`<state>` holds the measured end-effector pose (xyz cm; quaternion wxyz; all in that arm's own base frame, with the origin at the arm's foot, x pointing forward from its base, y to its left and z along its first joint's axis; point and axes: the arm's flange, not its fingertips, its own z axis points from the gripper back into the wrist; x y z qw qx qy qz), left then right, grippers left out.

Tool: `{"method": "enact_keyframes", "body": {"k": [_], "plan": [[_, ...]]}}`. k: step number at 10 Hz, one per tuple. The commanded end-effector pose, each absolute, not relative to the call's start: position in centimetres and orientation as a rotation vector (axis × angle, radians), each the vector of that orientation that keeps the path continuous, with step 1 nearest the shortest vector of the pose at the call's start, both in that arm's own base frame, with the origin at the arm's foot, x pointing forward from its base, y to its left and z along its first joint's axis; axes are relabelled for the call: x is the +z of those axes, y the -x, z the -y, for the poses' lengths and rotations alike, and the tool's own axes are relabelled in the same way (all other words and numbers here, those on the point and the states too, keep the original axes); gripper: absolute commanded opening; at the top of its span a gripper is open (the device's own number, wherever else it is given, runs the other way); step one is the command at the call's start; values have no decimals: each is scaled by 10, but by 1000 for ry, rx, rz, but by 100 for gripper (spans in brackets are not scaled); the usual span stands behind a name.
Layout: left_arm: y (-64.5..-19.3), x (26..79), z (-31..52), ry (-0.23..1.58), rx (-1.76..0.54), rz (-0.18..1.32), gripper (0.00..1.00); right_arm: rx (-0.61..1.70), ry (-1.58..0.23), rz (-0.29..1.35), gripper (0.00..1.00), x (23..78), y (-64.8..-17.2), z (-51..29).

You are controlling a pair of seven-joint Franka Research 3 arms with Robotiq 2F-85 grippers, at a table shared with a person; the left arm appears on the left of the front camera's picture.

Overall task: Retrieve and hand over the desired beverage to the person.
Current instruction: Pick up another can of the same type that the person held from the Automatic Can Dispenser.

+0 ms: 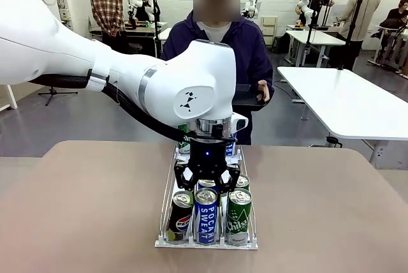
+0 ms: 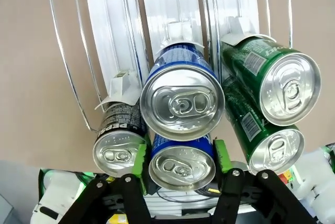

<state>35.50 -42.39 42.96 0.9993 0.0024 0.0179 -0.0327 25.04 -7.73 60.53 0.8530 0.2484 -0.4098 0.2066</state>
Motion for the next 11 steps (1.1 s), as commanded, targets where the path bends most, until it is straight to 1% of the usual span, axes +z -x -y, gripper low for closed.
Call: {"method": "enact_keyframes", "body": {"k": [1, 3, 4, 6, 8, 9, 10, 11], "plan": [[-351, 422, 420, -12, -58, -17, 36, 450, -553, 863, 100, 604, -252, 77], [-351, 422, 419, -8, -68, -13, 36, 450, -553, 863, 100, 604, -252, 77], [-350, 422, 419, -7, -77, -10, 1, 450, -553, 863, 100, 604, -252, 77], [-350, 429, 417, -1, -81, 0, 0, 450, -553, 863, 100, 604, -252, 77], [-348, 462, 418, 9, -110, 43, 0, 450, -553, 863, 100, 604, -252, 77], [-347, 500, 419, 20, -120, 47, 51, 450, -553, 863, 100, 604, -252, 77], [-343, 538, 419, 25, -128, 101, 51, 450, -553, 863, 100, 604, -252, 77], [-341, 573, 417, 12, -144, 124, 51, 450, -553, 863, 100, 604, -252, 77]]}}
